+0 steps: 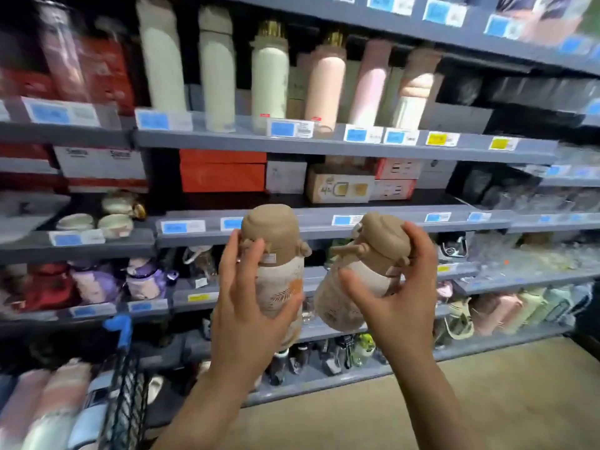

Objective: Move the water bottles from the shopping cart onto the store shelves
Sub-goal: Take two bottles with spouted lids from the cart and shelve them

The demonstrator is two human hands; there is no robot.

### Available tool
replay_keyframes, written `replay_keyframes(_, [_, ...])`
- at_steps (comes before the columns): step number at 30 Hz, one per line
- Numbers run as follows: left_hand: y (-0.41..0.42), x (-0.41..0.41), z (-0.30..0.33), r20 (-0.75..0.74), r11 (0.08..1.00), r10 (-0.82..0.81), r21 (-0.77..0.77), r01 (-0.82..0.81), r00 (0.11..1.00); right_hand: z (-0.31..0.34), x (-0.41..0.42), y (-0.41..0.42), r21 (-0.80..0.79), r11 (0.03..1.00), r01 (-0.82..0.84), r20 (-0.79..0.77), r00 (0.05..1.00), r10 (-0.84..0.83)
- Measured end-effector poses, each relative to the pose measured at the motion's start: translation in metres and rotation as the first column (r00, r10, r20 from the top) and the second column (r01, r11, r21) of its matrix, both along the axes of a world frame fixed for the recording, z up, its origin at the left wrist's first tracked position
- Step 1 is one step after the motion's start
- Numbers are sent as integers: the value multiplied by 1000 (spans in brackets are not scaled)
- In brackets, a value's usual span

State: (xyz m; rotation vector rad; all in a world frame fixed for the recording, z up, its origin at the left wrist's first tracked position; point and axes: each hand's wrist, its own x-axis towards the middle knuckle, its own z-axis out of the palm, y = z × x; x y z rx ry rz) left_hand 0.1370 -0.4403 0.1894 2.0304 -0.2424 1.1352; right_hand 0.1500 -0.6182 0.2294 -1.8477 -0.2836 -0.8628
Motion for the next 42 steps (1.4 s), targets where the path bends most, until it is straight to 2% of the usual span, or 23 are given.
replay_keyframes(6, [-75, 78, 32, 184, 980, -189, 99, 173, 965, 30, 45, -80, 66, 981, 184, 138, 972, -192])
replay_keyframes(12, [-140, 190, 67, 394, 925, -379, 120, 362, 837, 63, 125, -146, 87, 956, 282, 299, 908, -295])
replay_keyframes(17, [-190, 286, 110, 535, 893, -448, 226, 389, 717, 86, 205, -185, 147, 932, 332, 380, 851, -363])
replay_keyframes(22, [-242, 359, 147, 585, 860, -509, 325, 393, 631, 101, 264, -233, 199, 878, 435, 462, 749, -475])
replay_keyframes(28, [-319, 428, 170, 640, 841, -526, 489, 232, 560, 113, 328, -299, 291, 846, 447, 536, 656, -531])
replay_keyframes(31, [-361, 466, 174, 658, 826, -508, 556, 97, 555, 118, 369, -341, 311, 869, 385, 576, 651, -494])
replay_keyframes(37, [-422, 525, 185, 657, 812, -350, 569, -133, 668, 128, 451, -425, 378, 893, 244, 571, 698, -432])
replay_keyframes(42, [-453, 560, 189, 616, 778, -191, 570, -266, 764, 138, 511, -462, 402, 908, 116, 567, 748, -346])
